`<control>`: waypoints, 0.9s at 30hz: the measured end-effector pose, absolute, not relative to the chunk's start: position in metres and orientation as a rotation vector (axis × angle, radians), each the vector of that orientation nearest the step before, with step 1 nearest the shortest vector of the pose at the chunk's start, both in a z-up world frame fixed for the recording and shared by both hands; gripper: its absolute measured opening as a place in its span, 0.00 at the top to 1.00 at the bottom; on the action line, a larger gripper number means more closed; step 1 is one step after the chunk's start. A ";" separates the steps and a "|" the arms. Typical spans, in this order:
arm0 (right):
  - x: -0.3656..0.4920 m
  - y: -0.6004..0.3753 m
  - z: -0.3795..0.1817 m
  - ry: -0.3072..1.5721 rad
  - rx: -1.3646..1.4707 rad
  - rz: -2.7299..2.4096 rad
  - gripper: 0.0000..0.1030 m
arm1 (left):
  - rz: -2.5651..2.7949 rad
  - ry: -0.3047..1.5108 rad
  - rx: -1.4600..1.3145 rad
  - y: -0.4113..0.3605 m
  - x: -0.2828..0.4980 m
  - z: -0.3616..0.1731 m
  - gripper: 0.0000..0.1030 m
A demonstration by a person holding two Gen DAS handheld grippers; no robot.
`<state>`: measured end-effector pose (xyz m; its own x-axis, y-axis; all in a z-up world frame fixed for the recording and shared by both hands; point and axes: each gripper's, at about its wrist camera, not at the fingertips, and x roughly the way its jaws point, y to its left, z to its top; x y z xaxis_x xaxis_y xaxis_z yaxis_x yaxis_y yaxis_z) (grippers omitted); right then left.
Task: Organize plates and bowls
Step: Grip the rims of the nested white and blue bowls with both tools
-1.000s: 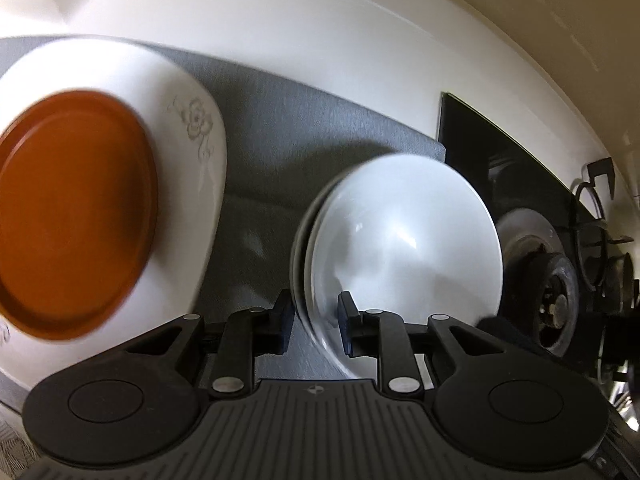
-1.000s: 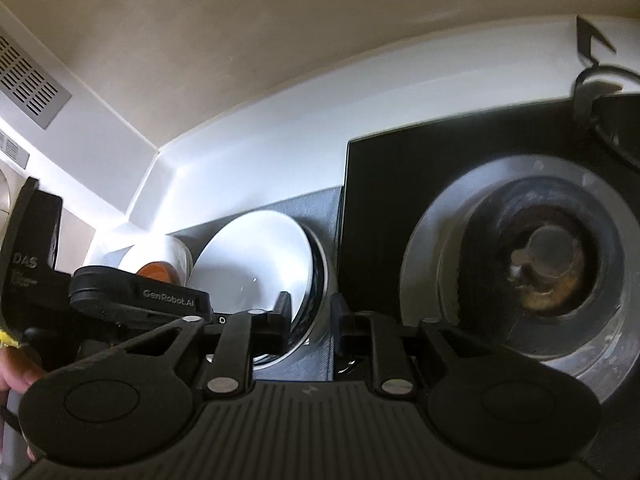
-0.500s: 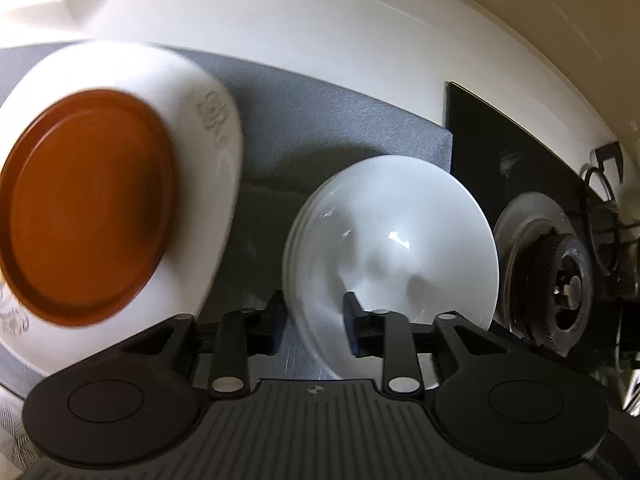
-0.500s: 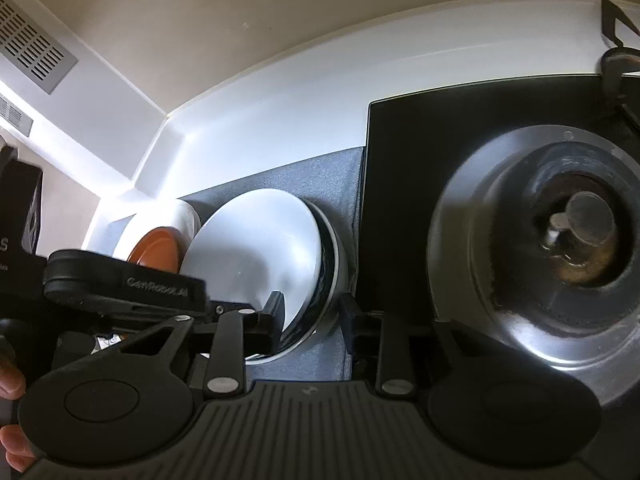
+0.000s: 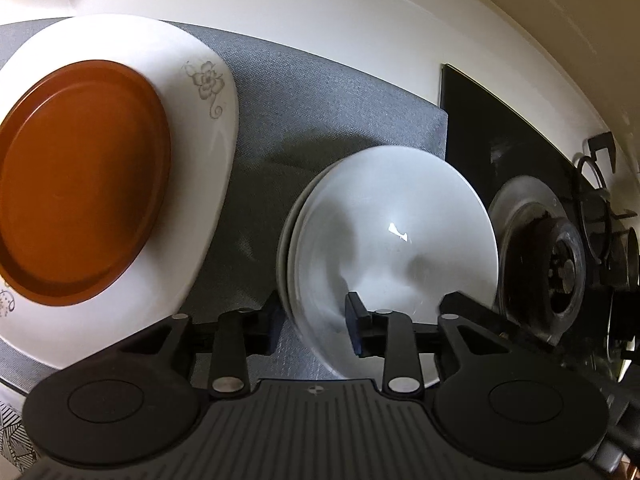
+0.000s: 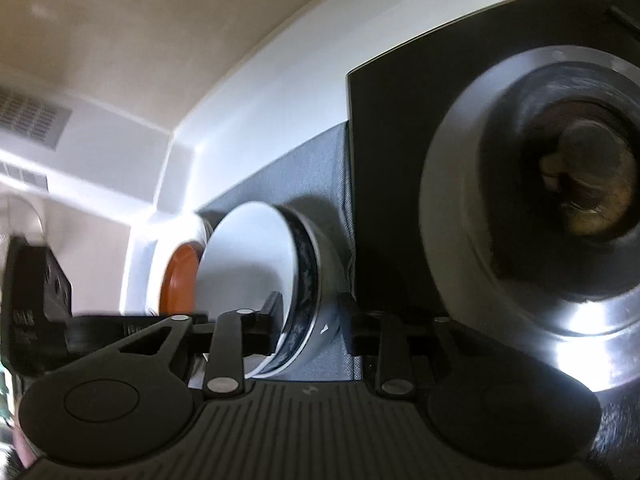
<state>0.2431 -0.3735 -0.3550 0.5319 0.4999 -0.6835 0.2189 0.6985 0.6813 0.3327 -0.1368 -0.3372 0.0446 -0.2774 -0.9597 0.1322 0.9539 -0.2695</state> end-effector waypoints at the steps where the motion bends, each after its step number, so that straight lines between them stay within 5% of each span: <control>1: 0.244 -0.369 -0.353 1.022 0.787 0.185 0.56 | -0.313 1.493 -0.116 -0.137 0.332 -0.337 0.64; 3: 0.249 -0.361 -0.353 1.027 0.726 0.169 0.56 | -0.313 1.479 -0.098 -0.139 0.331 -0.337 0.62; 8: 0.246 -0.353 -0.353 1.023 0.617 0.117 0.79 | -0.318 1.455 -0.103 -0.134 0.326 -0.325 0.74; 27: 0.202 -0.321 -0.307 0.959 0.677 -0.022 0.81 | -0.374 1.413 -0.060 -0.118 0.306 -0.287 0.71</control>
